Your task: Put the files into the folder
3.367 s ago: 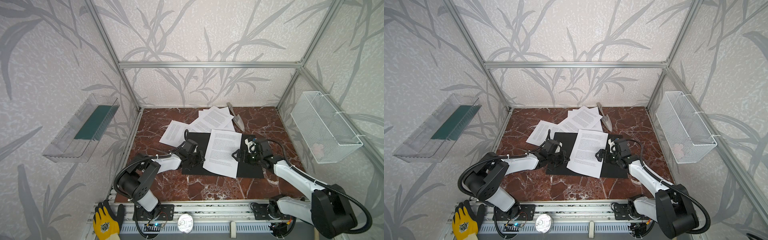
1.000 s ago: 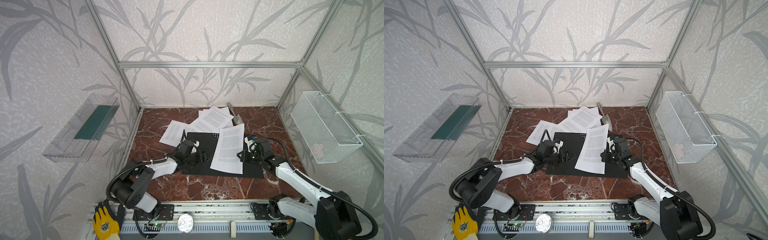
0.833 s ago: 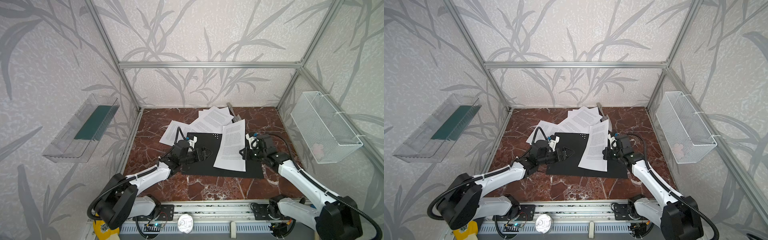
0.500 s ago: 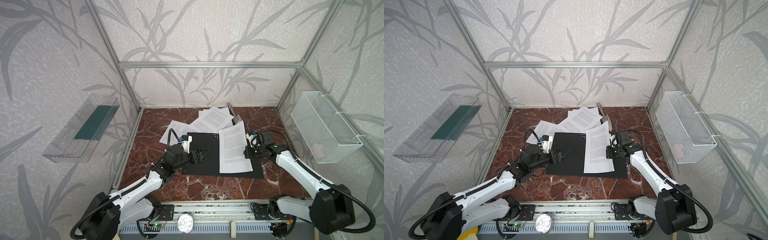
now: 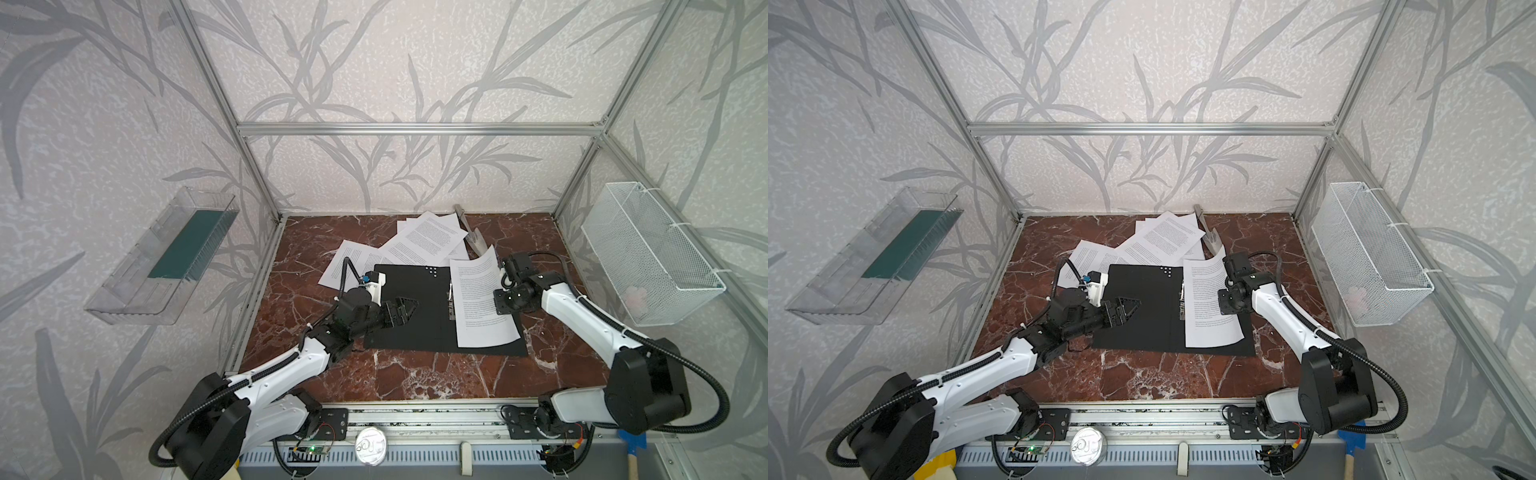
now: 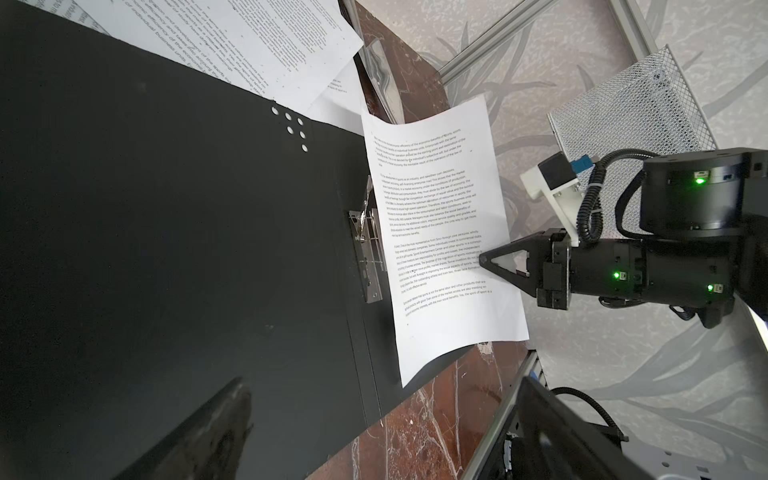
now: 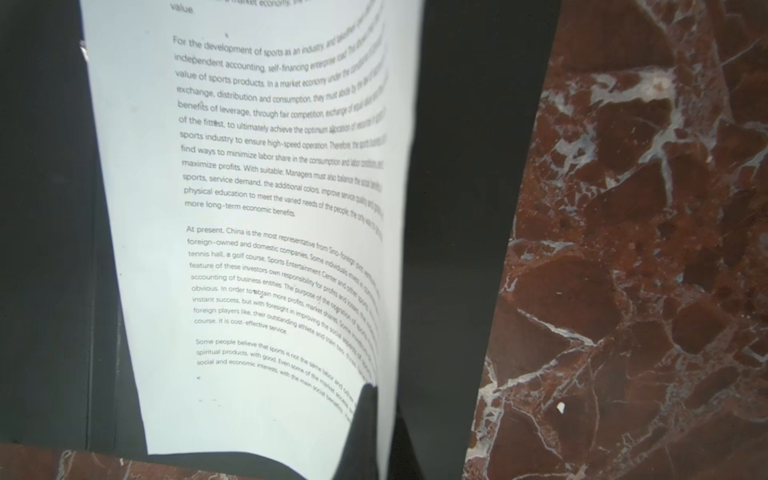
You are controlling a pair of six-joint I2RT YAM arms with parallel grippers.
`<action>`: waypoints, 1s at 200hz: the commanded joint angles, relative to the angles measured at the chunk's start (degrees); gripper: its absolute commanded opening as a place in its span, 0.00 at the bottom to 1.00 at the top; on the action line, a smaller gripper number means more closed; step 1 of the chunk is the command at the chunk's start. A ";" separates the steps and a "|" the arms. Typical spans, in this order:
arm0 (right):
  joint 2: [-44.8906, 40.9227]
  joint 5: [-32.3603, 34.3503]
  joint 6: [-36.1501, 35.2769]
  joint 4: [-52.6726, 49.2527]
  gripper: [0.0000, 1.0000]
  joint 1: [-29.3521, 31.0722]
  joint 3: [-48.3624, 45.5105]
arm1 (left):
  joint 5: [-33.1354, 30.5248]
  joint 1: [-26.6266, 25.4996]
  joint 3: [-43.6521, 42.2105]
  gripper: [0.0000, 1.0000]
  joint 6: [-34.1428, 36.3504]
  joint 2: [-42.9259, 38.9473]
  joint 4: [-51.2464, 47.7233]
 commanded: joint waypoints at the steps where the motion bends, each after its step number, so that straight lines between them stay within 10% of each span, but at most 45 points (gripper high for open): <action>1: 0.27 2.45 -0.94 -2.51 0.00 0.16 1.60 | -0.37 -0.09 0.09 0.99 0.42 -0.55 0.63; 200: -0.91 -2.47 0.06 -1.01 0.00 0.25 -0.36 | -0.80 -0.10 0.56 0.99 0.69 1.11 -0.10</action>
